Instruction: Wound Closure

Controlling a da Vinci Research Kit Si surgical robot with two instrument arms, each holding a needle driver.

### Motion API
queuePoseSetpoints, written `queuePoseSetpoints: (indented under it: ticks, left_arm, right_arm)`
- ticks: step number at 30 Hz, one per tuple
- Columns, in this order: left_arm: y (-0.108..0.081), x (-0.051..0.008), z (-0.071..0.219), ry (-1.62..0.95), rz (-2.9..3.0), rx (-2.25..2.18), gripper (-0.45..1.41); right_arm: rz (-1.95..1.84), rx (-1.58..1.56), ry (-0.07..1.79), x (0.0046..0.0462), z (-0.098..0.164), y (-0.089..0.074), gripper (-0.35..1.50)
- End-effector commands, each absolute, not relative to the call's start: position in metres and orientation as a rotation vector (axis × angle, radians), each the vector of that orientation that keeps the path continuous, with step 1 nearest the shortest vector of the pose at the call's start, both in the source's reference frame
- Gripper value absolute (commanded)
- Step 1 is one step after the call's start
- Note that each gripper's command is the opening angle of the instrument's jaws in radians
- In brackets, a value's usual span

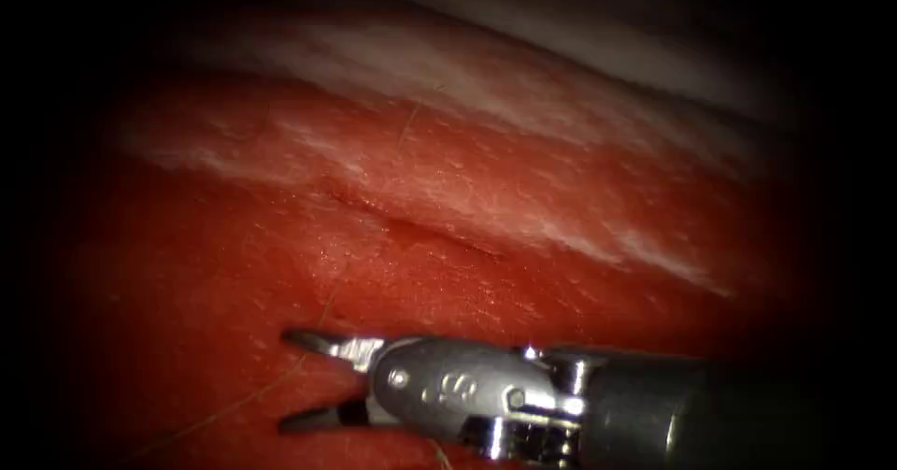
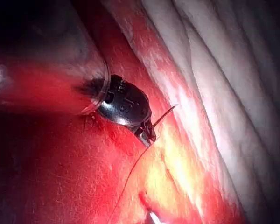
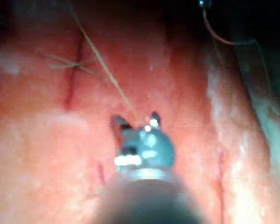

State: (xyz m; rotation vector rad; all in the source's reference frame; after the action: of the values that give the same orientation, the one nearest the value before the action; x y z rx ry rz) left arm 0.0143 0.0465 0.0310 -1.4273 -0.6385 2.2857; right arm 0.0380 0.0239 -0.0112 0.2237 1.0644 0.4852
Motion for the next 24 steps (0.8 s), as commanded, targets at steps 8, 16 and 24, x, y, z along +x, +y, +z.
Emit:
queuePoseSetpoints:
  ticks: [8, 16, 24]
  left_arm:
    - [0.045, 0.0117, 0.033, -0.642, 2.306, -1.42, -0.35]
    - [0.046, 0.0105, 0.035, -0.57, 2.31, -1.384, -0.35]
    - [0.045, 0.0082, 0.039, -0.52, 2.316, -1.362, -0.35]
  right_arm:
    - [0.501, 0.15, 0.962, 0.0328, -0.01, 0.027, 1.18]
    - [0.836, 0.134, 1.028, 0.0307, -0.007, 0.032, 0.89]
    - [1.125, 0.172, 1.096, 0.0311, -0.001, 0.036, 0.84]
